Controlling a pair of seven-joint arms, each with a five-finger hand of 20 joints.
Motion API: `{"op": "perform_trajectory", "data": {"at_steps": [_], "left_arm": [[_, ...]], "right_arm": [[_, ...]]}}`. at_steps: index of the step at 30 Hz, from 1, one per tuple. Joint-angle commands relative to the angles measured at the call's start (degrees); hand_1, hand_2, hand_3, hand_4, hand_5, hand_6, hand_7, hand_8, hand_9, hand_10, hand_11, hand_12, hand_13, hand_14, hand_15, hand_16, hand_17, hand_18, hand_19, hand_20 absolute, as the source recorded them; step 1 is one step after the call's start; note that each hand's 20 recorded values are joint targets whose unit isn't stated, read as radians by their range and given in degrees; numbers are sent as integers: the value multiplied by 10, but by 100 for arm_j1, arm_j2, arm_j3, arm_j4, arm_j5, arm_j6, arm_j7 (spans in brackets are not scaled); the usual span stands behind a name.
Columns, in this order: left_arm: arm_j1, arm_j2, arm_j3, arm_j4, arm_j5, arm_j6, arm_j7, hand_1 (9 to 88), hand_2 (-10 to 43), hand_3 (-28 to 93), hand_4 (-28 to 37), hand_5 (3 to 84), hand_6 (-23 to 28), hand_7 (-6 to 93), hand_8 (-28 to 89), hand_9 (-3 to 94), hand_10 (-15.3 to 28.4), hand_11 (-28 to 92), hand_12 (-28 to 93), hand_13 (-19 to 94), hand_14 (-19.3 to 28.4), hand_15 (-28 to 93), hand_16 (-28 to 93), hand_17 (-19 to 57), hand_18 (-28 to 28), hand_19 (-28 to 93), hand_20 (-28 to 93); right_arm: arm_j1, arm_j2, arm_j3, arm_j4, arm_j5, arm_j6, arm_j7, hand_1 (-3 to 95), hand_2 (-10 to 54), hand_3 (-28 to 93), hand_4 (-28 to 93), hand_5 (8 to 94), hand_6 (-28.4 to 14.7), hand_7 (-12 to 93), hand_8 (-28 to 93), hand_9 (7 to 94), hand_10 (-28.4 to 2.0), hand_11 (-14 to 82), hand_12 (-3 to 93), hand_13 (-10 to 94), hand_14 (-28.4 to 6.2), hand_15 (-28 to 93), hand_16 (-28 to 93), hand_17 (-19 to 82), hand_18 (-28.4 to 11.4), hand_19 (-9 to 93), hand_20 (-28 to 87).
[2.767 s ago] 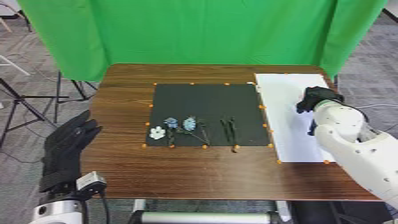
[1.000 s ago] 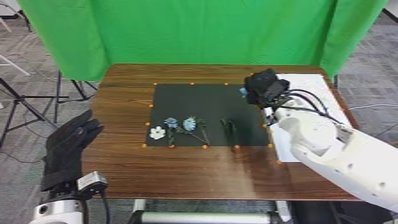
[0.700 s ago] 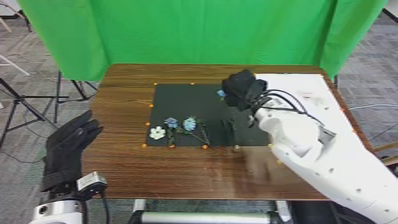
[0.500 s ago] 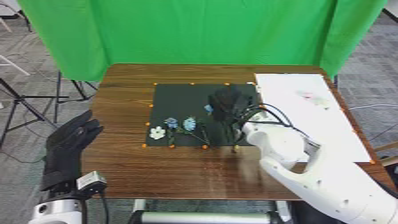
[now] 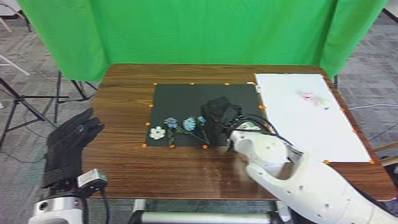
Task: Arrange flowers
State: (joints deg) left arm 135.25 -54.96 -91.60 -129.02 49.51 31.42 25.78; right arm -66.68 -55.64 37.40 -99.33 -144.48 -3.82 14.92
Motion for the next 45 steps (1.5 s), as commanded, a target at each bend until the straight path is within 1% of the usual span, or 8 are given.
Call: {"op": "perform_trajectory", "data": {"at_steps": [1,6,19,31,36,37,39,45], "left_arm": [[3,-44,-14,15,36,-52,-32,263,52,836,-193,414,113,159,-110,356,204,371,54,243,271,642,-179,-91,210,598,11],[-3,-41,-11,18,24,-72,-31,263,53,836,-193,414,113,159,-110,356,204,372,54,244,269,642,-178,-91,210,598,11],[10,-61,-27,12,54,-66,-70,265,51,837,-191,415,114,159,-110,356,205,373,55,244,270,643,-179,-90,210,599,11],[-7,-63,-8,19,53,-56,-76,267,48,836,-186,415,113,160,-111,356,205,374,53,245,269,643,-179,-90,210,600,9],[33,-65,-23,5,60,-48,-64,269,47,836,-185,414,113,159,-111,356,204,372,54,245,270,643,-179,-90,210,599,9],[24,-80,-32,4,88,-49,-102,269,47,836,-185,414,113,159,-111,356,204,373,54,245,270,643,-179,-90,209,599,9],[61,-74,-36,-1,48,-32,-62,268,46,837,-184,414,113,160,-111,356,204,373,54,246,269,643,-179,-90,209,599,9],[84,-79,-35,-9,65,-31,-69,270,46,834,-181,414,113,160,-111,356,204,373,54,245,270,643,-179,-90,210,599,9]], "right_arm": [[167,-142,-108,119,-118,-39,186,497,-43,730,-283,777,14,267,-9,829,-73,196,281,774,-39,699,194,349,-175,904,-38],[213,-192,-178,121,-147,-82,218,494,-44,733,-283,773,12,267,-9,825,-76,196,282,770,-41,699,195,346,-175,901,-36],[-99,-449,331,65,-500,-967,150,483,-67,748,-283,716,-6,270,-16,770,-91,195,274,725,-55,708,190,310,-182,886,-30],[-133,-549,458,23,-453,-1210,169,461,-88,792,-283,668,-21,261,-24,725,-106,214,258,697,-64,725,178,291,-186,877,-16],[-354,-764,844,-71,-520,-1665,-28,429,-91,824,-283,651,-23,239,-41,688,-127,263,210,679,-72,735,171,279,-190,870,-2],[-379,-816,923,-101,-382,-1817,24,421,-90,833,-283,647,-24,235,-54,682,-130,274,196,675,-74,737,169,276,-190,867,2],[-469,-929,1105,-169,-242,-2110,31,403,-88,854,-282,636,-31,226,-122,665,-138,281,182,660,-82,744,165,267,-193,862,12],[-465,-955,1228,-252,-214,-2416,27,392,-93,862,-282,603,-50,212,-128,624,-161,275,178,635,-95,754,160,249,-202,857,19]]}}
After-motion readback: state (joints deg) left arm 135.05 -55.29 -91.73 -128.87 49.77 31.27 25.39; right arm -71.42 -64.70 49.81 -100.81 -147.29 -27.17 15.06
